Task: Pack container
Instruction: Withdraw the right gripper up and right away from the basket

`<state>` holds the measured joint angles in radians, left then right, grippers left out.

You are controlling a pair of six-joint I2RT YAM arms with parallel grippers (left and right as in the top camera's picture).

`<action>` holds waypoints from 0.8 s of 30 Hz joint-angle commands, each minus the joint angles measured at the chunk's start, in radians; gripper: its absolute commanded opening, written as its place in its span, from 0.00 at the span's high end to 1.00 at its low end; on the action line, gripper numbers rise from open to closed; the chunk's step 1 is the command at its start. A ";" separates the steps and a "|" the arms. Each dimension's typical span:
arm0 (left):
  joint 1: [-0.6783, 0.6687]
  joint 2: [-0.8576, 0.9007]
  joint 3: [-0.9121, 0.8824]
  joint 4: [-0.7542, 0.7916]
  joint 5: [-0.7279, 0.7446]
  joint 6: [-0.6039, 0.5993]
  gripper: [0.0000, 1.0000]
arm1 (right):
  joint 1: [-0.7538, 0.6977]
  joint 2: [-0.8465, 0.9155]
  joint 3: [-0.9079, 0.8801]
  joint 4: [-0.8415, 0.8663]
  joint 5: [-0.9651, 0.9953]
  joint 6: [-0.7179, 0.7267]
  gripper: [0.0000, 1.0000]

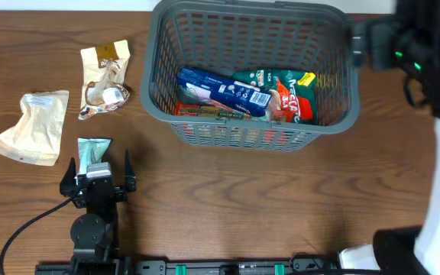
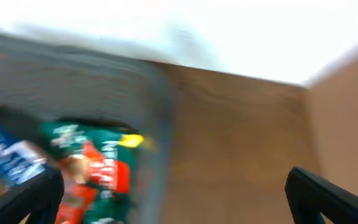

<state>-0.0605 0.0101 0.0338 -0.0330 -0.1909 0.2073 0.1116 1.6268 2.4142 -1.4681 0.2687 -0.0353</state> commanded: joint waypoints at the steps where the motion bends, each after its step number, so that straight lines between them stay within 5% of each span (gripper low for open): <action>1: 0.005 -0.006 -0.030 -0.018 -0.019 0.005 0.01 | -0.025 -0.069 0.017 -0.023 0.153 0.131 0.01; 24: 0.005 -0.006 -0.030 -0.018 -0.019 0.005 0.01 | -0.027 -0.136 0.017 -0.097 0.153 0.151 0.01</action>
<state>-0.0605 0.0101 0.0338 -0.0330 -0.1909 0.2073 0.0917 1.4872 2.4260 -1.5600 0.4015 0.0994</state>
